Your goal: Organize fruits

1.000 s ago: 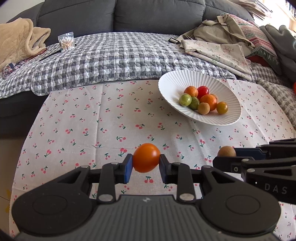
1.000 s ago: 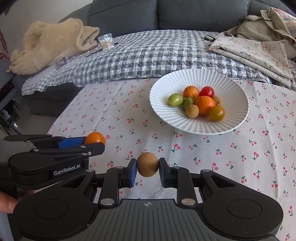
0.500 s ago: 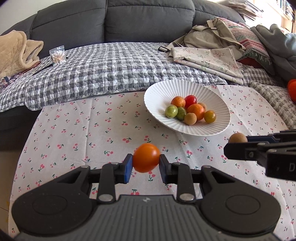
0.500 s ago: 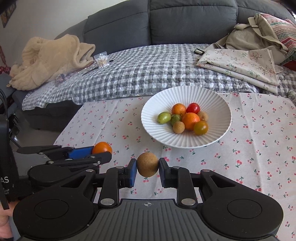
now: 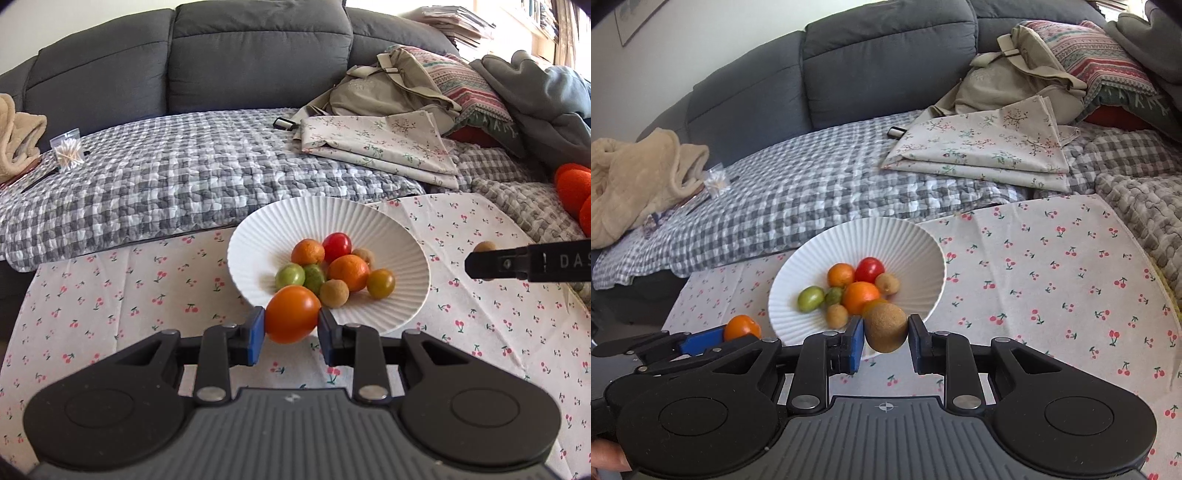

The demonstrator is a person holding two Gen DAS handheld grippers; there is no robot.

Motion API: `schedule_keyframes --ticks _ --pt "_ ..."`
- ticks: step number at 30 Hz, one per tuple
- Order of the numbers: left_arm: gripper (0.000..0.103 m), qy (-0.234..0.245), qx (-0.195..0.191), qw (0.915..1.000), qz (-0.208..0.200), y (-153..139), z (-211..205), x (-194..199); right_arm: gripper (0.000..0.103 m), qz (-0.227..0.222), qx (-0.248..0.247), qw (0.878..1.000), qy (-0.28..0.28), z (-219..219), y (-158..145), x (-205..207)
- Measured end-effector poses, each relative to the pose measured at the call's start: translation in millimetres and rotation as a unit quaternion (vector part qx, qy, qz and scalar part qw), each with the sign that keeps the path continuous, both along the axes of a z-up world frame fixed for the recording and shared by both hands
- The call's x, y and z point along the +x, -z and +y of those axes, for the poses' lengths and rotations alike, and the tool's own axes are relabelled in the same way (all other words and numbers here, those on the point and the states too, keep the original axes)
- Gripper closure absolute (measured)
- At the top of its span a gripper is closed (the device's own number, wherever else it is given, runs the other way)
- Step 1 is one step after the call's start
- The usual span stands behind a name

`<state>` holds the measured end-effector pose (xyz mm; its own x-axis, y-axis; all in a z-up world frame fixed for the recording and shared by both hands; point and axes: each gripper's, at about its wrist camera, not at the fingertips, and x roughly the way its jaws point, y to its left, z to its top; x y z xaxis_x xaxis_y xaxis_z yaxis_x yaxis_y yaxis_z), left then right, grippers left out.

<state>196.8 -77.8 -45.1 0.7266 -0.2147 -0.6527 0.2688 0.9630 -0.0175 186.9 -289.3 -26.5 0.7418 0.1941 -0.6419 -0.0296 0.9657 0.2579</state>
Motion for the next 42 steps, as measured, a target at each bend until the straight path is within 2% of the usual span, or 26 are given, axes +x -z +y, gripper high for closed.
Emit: schedule_keyframes --ticks 6,10,15,19,25,29,32,34,36,37,38,39,42 --pt "0.074 0.016 -0.01 0.9998 0.011 12.6 -16.5 25.3 0.079 0.002 -0.004 1.0 0.0 1.3 15.2 20.6" --pt "0.074 0.024 0.007 0.9996 0.012 22.9 -24.8 36.3 0.079 0.009 -0.008 1.0 -0.019 14.8 23.5 32.0" --pt "0.074 0.024 0.01 0.9995 0.02 31.7 -23.7 48.4 0.078 0.025 -0.02 0.998 -0.046 35.6 36.2 40.3" --pt "0.071 0.023 0.016 0.9994 0.02 35.7 -19.7 51.6 0.077 0.037 -0.007 0.998 -0.049 40.3 43.6 44.9" --pt "0.062 0.016 0.003 0.9997 0.015 26.4 -8.4 47.9 0.075 0.027 0.007 0.999 -0.034 33.8 33.6 42.1" --pt "0.061 -0.001 -0.003 1.0 0.009 15.4 1.0 43.4 0.075 0.024 -0.014 0.999 -0.034 35.3 25.3 36.2" --pt "0.056 -0.013 -0.012 0.9997 0.015 9.5 8.4 37.6 0.075 0.024 -0.012 0.999 -0.032 34.4 19.9 30.9" --pt "0.049 -0.027 -0.003 0.9995 0.015 6.1 11.1 31.6 0.073 0.019 -0.009 0.999 -0.03 32.4 14.4 26.2" --pt "0.037 -0.041 0.001 0.9991 0.014 2.4 14.4 24.5 0.064 0.015 -0.009 0.999 -0.032 32.7 8.6 20.1" --pt "0.036 -0.047 0.001 0.9988 0.015 0.6 16.6 20.9 0.06 0.013 -0.012 0.999 -0.033 33.8 6.1 16.3" --pt "0.036 -0.051 0.0 0.9985 0.017 -1.3 18.7 17.6 0.049 0.01 -0.016 0.999 -0.034 35.7 3.6 11.6" --pt "0.035 -0.055 -0.001 0.9983 0.018 -3.2 21.1 13.9 0.043 0.008 -0.02 0.999 -0.035 37.9 1.1 6.9" --pt "0.029 -0.071 -0.003 0.9973 0.021 -9.8 27.4 3.3 0.037 0.004 -0.028 0.999 -0.036 43.6 -5.4 -7.0"
